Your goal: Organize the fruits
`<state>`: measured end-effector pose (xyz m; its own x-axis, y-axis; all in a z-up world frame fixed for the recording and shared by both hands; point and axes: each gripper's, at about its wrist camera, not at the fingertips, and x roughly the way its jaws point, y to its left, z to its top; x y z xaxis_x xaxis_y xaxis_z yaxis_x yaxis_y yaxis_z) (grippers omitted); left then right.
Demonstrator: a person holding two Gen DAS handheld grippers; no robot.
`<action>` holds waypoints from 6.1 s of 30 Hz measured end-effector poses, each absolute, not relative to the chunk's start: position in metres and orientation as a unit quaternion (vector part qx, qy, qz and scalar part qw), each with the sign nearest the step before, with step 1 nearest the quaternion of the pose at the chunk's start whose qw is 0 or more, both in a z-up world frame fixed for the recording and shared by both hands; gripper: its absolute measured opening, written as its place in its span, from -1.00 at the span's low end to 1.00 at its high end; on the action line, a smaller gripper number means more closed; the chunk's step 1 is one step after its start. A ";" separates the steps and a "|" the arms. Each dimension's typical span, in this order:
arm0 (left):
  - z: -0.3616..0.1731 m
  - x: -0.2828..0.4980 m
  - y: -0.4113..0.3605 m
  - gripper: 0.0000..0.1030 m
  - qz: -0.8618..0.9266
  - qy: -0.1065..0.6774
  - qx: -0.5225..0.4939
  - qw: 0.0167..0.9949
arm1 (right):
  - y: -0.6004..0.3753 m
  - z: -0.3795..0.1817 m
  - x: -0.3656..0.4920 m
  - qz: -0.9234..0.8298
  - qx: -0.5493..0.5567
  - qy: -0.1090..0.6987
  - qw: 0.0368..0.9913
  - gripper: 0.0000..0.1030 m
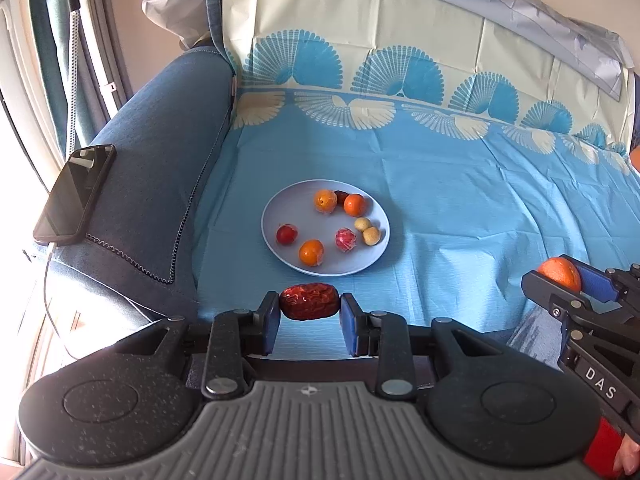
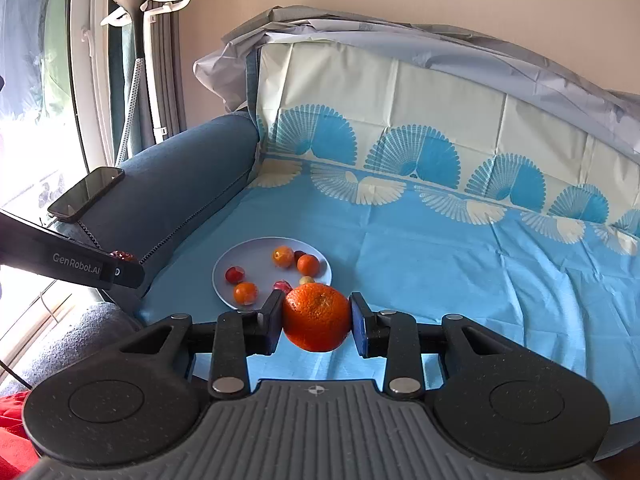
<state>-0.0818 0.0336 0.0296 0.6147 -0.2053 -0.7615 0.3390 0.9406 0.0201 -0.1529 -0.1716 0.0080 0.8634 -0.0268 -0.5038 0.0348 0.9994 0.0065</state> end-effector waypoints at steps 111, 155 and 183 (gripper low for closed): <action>-0.013 -0.042 0.023 0.99 -0.088 0.443 0.112 0.885 | -0.154 -0.025 -0.093 -0.005 -0.008 0.305 0.952 0.99; -0.013 -0.044 0.024 0.99 -0.083 0.436 0.124 0.887 | -0.152 -0.027 -0.096 -0.009 -0.014 0.303 0.953 0.99; -0.015 -0.043 0.024 0.99 -0.080 0.437 0.132 0.886 | -0.153 -0.028 -0.097 -0.009 -0.015 0.304 0.953 0.99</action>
